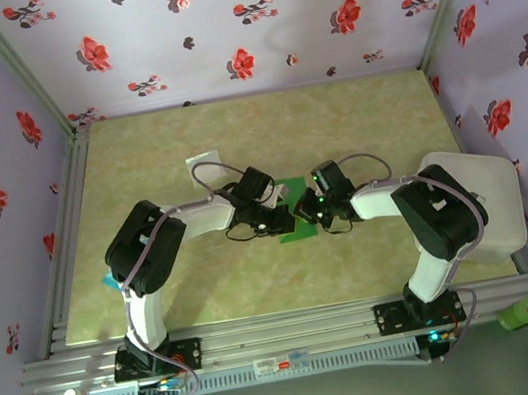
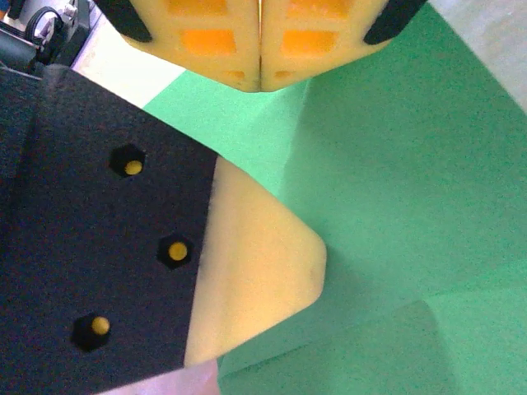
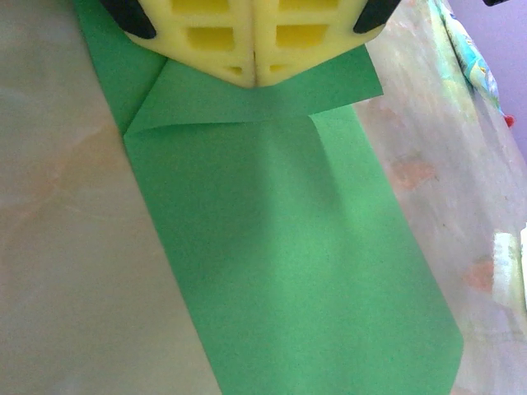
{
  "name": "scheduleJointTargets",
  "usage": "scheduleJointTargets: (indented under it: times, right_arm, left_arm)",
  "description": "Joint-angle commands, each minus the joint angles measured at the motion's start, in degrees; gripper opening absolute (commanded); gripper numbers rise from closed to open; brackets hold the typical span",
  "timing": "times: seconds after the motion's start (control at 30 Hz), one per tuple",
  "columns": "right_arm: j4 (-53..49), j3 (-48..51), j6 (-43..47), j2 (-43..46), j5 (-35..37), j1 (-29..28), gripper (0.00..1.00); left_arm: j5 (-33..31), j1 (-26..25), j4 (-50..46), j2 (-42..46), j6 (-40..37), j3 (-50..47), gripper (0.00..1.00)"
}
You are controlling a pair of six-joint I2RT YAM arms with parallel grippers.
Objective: Fold a paper plane with a square sheet of paper (pick it up from the middle)
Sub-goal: Fold the triangle a second time at the center of the table.
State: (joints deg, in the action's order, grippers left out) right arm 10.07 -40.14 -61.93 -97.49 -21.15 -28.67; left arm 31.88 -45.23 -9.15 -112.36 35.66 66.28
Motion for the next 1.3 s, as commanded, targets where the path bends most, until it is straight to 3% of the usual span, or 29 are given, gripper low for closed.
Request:
scheduleJointTargets:
  times: [0.0, 0.57, 0.97, 1.27]
  right_arm:
    - [-6.7, 0.7, 1.3, -1.1, 3.3, 0.2, 0.0]
    - [-7.9, 0.9, 2.2, -1.2, 3.9, 0.3, 0.0]
    - [-8.9, 0.9, 2.8, -0.9, 4.3, 0.5, 0.0]
    - [-9.2, 0.3, 2.9, -0.6, 4.0, 0.5, 0.0]
  left_arm:
    - [-1.0, -0.3, -1.7, -0.9, -1.6, -0.6, 0.08]
    - [0.3, -0.3, 1.6, 1.7, 0.2, -6.6, 0.09]
    - [1.7, -0.4, 3.8, 8.2, 3.1, -15.1, 0.11]
    - [4.1, 2.2, 13.1, 14.8, 8.6, -14.8, 0.1]
